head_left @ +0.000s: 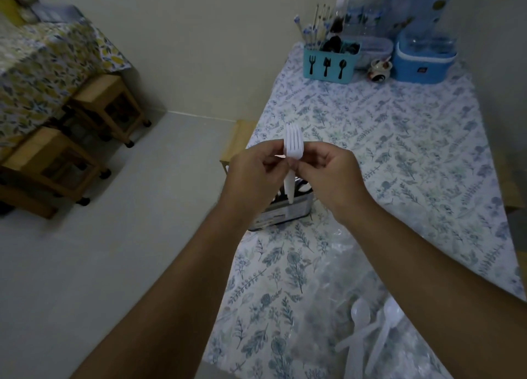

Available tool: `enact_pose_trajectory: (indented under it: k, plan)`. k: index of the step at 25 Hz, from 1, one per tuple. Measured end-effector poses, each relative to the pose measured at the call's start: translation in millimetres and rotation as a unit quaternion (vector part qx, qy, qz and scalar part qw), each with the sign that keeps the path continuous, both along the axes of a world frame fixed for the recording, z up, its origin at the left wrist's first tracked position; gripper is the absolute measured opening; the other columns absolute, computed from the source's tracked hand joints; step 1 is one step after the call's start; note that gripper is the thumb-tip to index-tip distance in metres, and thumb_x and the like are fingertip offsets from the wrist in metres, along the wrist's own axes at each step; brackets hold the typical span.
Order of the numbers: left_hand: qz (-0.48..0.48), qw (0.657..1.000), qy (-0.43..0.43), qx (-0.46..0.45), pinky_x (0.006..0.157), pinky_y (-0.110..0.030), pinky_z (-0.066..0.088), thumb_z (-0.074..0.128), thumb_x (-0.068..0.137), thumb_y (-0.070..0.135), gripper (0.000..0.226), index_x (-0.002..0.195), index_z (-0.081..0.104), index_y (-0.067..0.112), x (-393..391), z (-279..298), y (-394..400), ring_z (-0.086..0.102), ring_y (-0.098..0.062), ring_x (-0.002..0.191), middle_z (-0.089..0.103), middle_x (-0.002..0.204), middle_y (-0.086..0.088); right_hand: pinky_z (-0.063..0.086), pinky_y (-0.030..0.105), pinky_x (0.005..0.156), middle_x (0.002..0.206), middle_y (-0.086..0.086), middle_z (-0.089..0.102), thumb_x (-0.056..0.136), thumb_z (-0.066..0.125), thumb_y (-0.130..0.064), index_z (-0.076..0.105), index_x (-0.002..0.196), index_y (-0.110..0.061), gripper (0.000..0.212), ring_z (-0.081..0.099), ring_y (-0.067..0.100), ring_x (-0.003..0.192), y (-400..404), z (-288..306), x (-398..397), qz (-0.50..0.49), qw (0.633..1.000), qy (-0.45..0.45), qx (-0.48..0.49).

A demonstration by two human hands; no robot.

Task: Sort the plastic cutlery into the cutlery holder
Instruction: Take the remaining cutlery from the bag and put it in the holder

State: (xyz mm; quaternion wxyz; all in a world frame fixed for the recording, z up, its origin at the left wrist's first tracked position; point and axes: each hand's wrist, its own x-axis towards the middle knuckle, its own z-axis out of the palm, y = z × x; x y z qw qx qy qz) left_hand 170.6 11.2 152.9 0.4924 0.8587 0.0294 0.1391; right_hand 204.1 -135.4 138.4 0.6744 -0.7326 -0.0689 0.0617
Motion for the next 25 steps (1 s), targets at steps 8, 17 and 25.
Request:
enact_pose_trajectory:
  k: [8,17,25]
  plan:
    - [0.029,0.997,0.061,0.040,0.075,-0.017,0.057,0.070,0.092,0.016,0.034,0.125,0.070,0.025,13,-16,8,0.071,0.003,0.082,0.073,0.088,0.021,0.061,0.039,0.090,0.098,-0.006,0.077,0.087,0.077,-0.016,0.075,0.111,-0.023,0.025,0.074,0.009,0.093,16,-26,24,0.013,0.991,-0.045,-0.123]
    - [0.044,0.990,0.023,0.133,0.094,-0.003,0.040,0.071,0.091,0.016,0.045,0.136,0.063,0.018,-37,-17,-19,0.063,-0.006,0.114,0.068,0.129,0.002,0.060,0.036,0.088,0.109,0.003,0.070,0.087,0.077,-0.011,0.071,0.125,-0.014,0.039,0.070,0.017,0.095,-16,-40,-22,-0.015,0.962,-0.140,-0.234]
    - [-0.054,0.970,0.230,0.060,0.072,-0.001,0.046,0.070,0.091,0.021,0.016,0.106,0.076,0.020,-125,-117,-88,0.063,0.001,0.076,0.073,0.093,0.011,0.054,0.013,0.079,0.089,-0.011,0.073,0.090,0.074,-0.015,0.078,0.095,-0.025,0.012,0.069,-0.001,0.082,-106,-111,-130,-0.085,0.965,0.060,-0.239]
